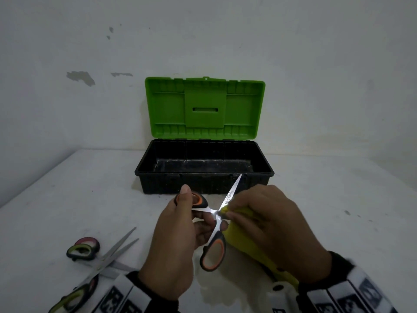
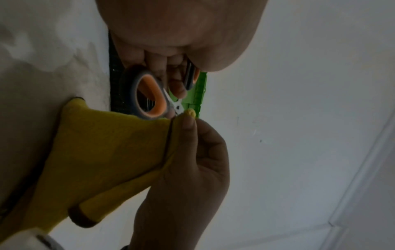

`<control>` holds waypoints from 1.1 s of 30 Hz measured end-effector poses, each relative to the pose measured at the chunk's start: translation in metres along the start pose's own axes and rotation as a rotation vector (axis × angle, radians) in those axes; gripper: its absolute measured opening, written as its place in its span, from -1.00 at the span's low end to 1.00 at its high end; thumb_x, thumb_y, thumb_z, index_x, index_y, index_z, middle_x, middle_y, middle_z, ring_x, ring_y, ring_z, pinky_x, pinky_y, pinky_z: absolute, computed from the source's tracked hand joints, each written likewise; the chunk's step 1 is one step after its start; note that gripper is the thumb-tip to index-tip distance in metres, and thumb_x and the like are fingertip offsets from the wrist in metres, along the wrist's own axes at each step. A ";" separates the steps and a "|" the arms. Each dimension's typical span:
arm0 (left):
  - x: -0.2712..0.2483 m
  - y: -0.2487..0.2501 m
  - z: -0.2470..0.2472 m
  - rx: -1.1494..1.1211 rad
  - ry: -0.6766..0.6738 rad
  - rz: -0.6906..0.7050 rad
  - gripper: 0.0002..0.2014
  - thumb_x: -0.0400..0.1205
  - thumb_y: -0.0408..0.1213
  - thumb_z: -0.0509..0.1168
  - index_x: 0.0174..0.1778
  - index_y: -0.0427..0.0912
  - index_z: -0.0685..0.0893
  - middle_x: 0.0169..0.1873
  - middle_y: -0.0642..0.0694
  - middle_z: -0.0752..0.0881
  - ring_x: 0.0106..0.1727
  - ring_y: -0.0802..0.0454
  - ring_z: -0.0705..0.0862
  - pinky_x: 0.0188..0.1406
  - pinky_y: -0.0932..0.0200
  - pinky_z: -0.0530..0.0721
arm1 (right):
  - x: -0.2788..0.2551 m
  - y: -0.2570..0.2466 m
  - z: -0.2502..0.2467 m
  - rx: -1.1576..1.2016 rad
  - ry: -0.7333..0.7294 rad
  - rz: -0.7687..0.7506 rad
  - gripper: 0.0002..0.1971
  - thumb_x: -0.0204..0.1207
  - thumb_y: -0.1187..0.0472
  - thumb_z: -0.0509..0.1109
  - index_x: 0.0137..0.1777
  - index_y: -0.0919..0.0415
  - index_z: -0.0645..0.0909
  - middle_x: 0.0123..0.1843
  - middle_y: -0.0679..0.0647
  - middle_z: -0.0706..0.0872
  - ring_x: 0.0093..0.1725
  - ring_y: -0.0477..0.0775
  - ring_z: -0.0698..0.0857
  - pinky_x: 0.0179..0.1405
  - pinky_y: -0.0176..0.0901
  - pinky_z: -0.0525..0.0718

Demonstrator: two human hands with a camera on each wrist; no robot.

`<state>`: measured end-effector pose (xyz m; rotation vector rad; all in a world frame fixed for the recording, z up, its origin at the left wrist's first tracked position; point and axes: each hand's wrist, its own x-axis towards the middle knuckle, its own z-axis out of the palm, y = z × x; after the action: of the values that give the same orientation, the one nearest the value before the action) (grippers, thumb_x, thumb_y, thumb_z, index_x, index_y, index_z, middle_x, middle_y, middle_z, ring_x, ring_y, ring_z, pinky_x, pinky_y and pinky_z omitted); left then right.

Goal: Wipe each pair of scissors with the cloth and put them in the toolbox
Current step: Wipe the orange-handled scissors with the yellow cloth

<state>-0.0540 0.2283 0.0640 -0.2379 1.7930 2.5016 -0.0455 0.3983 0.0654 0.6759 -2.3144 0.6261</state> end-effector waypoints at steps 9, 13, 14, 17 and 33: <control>-0.005 0.000 0.011 0.058 0.006 0.215 -0.61 0.73 0.04 0.06 -0.27 -0.14 0.54 -0.48 -0.11 0.43 -0.40 -0.12 0.52 -0.29 -0.33 0.72 | 0.005 -0.019 0.015 0.006 0.126 0.031 -0.78 0.48 -0.01 0.36 -0.05 0.06 0.76 -0.15 -0.10 0.78 -0.10 -0.20 0.59 -0.08 -0.43 0.57; -0.001 -0.001 0.007 0.142 -0.028 0.317 -0.64 0.71 0.03 0.09 -0.36 0.00 0.55 -0.48 -0.28 0.48 -0.48 -0.20 0.57 -0.44 -0.16 0.75 | 0.004 -0.021 0.015 0.153 0.166 0.190 -0.89 0.43 0.02 0.51 -0.09 -0.02 0.73 -0.19 -0.22 0.75 -0.17 -0.19 0.69 -0.18 -0.36 0.65; 0.000 -0.002 0.006 0.183 -0.026 0.344 -0.64 0.71 0.04 0.09 -0.34 0.01 0.57 -0.46 -0.34 0.52 -0.45 -0.28 0.60 -0.44 -0.24 0.77 | 0.003 -0.021 0.015 0.187 0.174 0.211 -0.91 0.42 0.04 0.53 -0.11 -0.03 0.73 -0.21 -0.23 0.75 -0.17 -0.20 0.70 -0.19 -0.37 0.65; -0.001 -0.002 0.005 0.265 -0.007 0.408 -0.67 0.70 0.04 0.10 -0.28 0.03 0.64 -0.47 -0.29 0.61 -0.38 -0.37 0.67 -0.41 -0.36 0.74 | 0.001 -0.024 0.016 0.146 0.201 0.189 -0.90 0.42 0.02 0.50 -0.13 0.00 0.75 -0.22 -0.20 0.76 -0.14 -0.19 0.67 -0.23 -0.42 0.66; -0.003 -0.004 0.005 0.278 -0.053 0.341 -0.59 0.74 -0.12 0.10 -0.18 -0.45 0.49 -0.38 -0.56 0.46 -0.44 -0.48 0.56 -0.57 0.03 0.68 | -0.001 -0.027 0.017 0.176 0.206 0.308 -0.80 0.40 0.06 0.55 -0.33 0.07 0.61 -0.43 -0.17 0.63 -0.26 -0.12 0.65 -0.38 -0.68 0.45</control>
<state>-0.0506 0.2346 0.0619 0.1602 2.2933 2.3818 -0.0357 0.3683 0.0600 0.3130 -2.2021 1.0015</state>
